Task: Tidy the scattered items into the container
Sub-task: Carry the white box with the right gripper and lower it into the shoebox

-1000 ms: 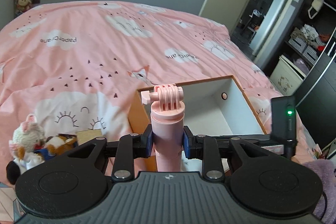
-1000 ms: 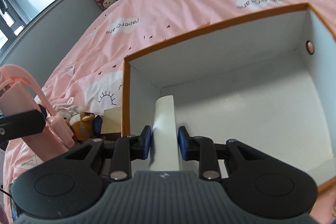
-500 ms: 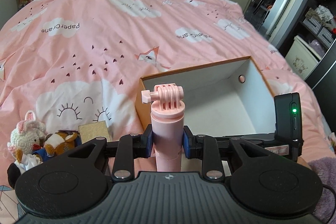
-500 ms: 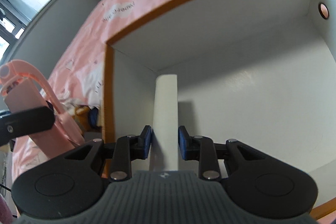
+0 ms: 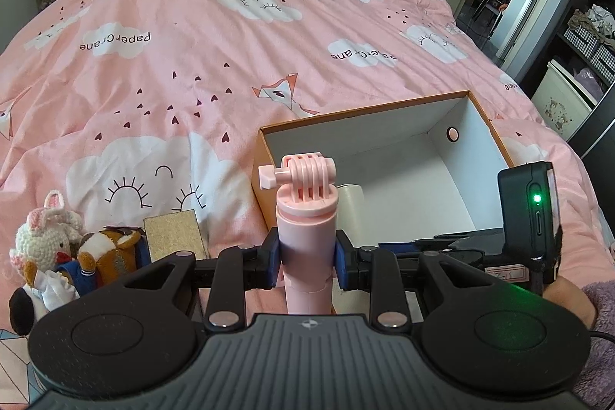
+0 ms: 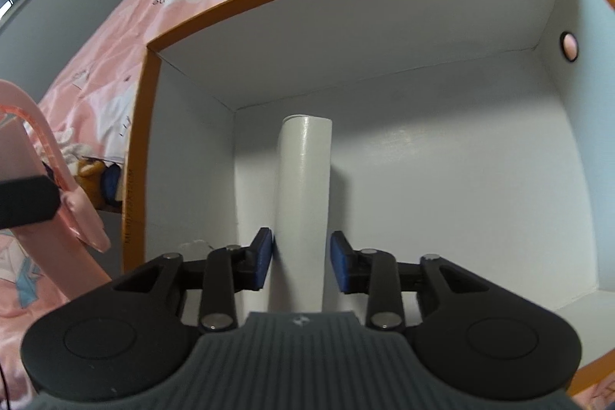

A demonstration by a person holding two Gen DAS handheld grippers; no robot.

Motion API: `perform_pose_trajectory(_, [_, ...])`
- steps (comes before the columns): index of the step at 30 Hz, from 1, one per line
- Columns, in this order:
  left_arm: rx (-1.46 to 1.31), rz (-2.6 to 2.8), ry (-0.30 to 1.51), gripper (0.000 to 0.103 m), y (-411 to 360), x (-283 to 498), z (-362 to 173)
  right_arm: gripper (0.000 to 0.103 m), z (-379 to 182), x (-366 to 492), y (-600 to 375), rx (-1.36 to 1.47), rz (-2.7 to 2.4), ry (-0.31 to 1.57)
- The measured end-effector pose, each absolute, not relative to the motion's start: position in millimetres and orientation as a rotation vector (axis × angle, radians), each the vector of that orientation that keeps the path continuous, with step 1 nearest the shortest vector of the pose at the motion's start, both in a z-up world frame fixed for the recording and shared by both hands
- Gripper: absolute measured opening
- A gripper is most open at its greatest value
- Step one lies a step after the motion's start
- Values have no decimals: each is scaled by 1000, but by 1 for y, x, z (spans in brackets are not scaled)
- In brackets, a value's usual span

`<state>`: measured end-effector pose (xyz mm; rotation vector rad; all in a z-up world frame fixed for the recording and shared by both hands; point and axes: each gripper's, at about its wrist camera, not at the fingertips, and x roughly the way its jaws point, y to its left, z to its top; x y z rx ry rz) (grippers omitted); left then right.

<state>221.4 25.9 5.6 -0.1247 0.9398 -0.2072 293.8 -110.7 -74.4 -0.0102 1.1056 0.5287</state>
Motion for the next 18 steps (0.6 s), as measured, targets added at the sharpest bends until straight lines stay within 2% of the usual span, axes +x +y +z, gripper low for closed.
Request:
perform_pose_trajectory(3, [-122, -197, 946, 32, 27, 222, 3, 35, -70, 288, -110, -88, 505, 1078])
perform_pose_trajectory(9, [-118, -184, 962, 32, 29, 220, -1, 22, -74, 286, -112, -193, 498, 1089])
perform_pose_trajectory(18, [-110, -174, 970, 32, 30, 218, -5, 26, -84, 294, -108, -218, 506, 1096])
